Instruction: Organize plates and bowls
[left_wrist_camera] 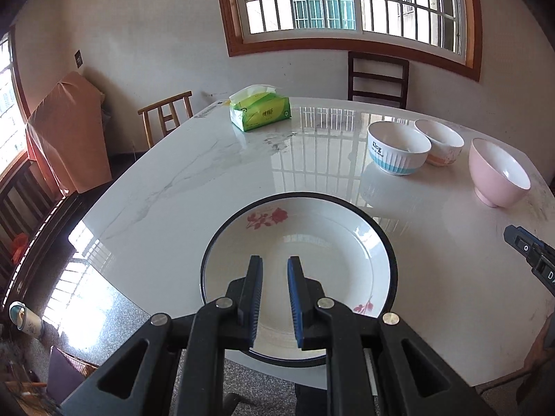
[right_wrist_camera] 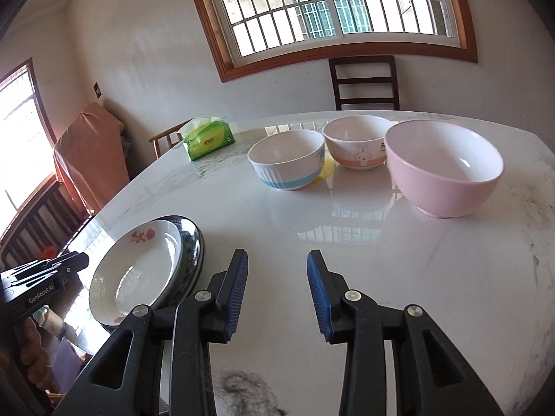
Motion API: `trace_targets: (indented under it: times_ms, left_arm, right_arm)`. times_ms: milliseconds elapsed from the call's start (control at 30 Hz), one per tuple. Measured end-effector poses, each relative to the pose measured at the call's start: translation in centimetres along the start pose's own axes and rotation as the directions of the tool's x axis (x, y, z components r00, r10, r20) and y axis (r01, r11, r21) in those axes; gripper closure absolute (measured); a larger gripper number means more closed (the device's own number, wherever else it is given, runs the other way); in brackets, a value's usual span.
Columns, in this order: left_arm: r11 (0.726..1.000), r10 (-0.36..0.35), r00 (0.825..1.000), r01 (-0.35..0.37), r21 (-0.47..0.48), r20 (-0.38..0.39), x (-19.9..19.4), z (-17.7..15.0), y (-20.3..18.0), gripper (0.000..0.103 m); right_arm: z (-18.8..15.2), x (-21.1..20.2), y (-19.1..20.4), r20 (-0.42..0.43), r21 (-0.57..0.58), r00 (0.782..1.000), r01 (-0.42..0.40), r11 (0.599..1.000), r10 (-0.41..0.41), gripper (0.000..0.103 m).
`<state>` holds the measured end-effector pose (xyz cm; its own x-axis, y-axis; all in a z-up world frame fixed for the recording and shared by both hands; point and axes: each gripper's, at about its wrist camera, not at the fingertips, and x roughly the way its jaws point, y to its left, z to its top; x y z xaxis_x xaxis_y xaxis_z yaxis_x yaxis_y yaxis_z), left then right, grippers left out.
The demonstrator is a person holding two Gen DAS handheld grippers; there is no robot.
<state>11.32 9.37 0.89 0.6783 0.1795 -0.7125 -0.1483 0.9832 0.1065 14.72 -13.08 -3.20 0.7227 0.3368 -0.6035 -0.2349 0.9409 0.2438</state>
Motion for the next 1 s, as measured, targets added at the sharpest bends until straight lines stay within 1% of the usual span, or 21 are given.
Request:
trace_targets:
  times_ms: [100,200,267,367,433,467,533,600,667,733,767,833,900,1000]
  left_arm:
    - [0.999,-0.007,1.0,0.007,0.04,0.005,-0.5,0.3,-2.1,0.088]
    - [0.997,-0.009,1.0,0.008,0.082,0.021,-0.8,0.6,-4.5,0.088]
    - [0.993,-0.013,0.999,0.008,0.115,0.035,-0.9,0.9,-6.1,0.088]
    - [0.989,-0.041,0.998,0.035,0.146,0.041,-0.9,1.4,-8.5,0.088]
    - [0.985,-0.075,0.997,0.069,0.157,0.033,-0.8,1.7,-10.1,0.088]
    - [0.984,-0.087,0.996,0.081,0.161,0.03,-0.7,1.9,-10.9,0.088]
    - [0.981,-0.11,0.994,0.104,0.167,0.028,-0.6,2.1,-12.5,0.088]
    - [0.975,-0.154,0.988,0.151,0.163,0.002,-0.1,2.4,-13.8,0.088]
    - [0.967,-0.214,0.976,0.219,0.133,-0.047,0.7,2.8,-14.7,0.088]
    - [0.952,-0.277,0.955,0.288,0.106,-0.107,1.8,3.0,-15.7,0.088]
    - [0.943,-0.306,0.942,0.32,0.09,-0.14,2.4,3.1,-16.1,0.088]
    - [0.923,-0.364,0.911,0.38,0.053,-0.191,3.4,3.3,-16.9,0.088]
    - [0.901,-0.417,0.881,0.434,0.03,-0.222,4.0,3.7,-17.6,0.088]
    - [0.879,-0.456,0.85,0.477,0.018,-0.263,4.6,4.8,-19.2,0.088]
  right_arm:
    - [-0.6,-1.2,-3.9,0.01,0.05,0.998,0.06,0.997,-0.061,0.065]
    - [-1.3,-2.2,-7.4,0.019,0.07,0.989,0.145,0.987,-0.146,0.063]
    - [-1.7,-3.1,-9.4,0.031,0.075,0.98,0.194,0.978,-0.197,0.06]
    - [-2.0,-4.1,-12.1,0.048,0.082,0.962,0.265,0.961,-0.27,0.049]
    - [-2.2,-4.6,-13.7,0.054,0.104,0.957,0.279,0.955,-0.285,0.038]
    - [-2.3,-4.9,-14.5,0.057,0.12,0.956,0.28,0.953,-0.288,0.036]
    - [-2.5,-5.2,-15.9,0.062,0.148,0.957,0.272,0.951,-0.284,0.034]
    - [-2.8,-5.4,-17.0,0.058,0.167,0.959,0.265,0.95,-0.277,0.033]
    - [-3.2,-5.4,-17.7,0.053,0.178,0.963,0.253,0.951,-0.266,0.033]
    - [-3.4,-5.4,-18.3,0.05,0.197,0.967,0.236,0.952,-0.25,0.032]
    - [-3.4,-5.7,-18.6,0.056,0.205,0.968,0.228,0.952,-0.244,0.031]
    - [-3.4,-5.7,-18.9,0.057,0.205,0.971,0.217,0.954,-0.233,0.024]
    - [-3.4,-5.7,-19.3,0.048,0.223,0.979,0.182,0.958,-0.198,0.023]
    - [-3.5,-5.5,-19.7,0.034,0.247,0.988,0.138,0.959,-0.151,0.023]
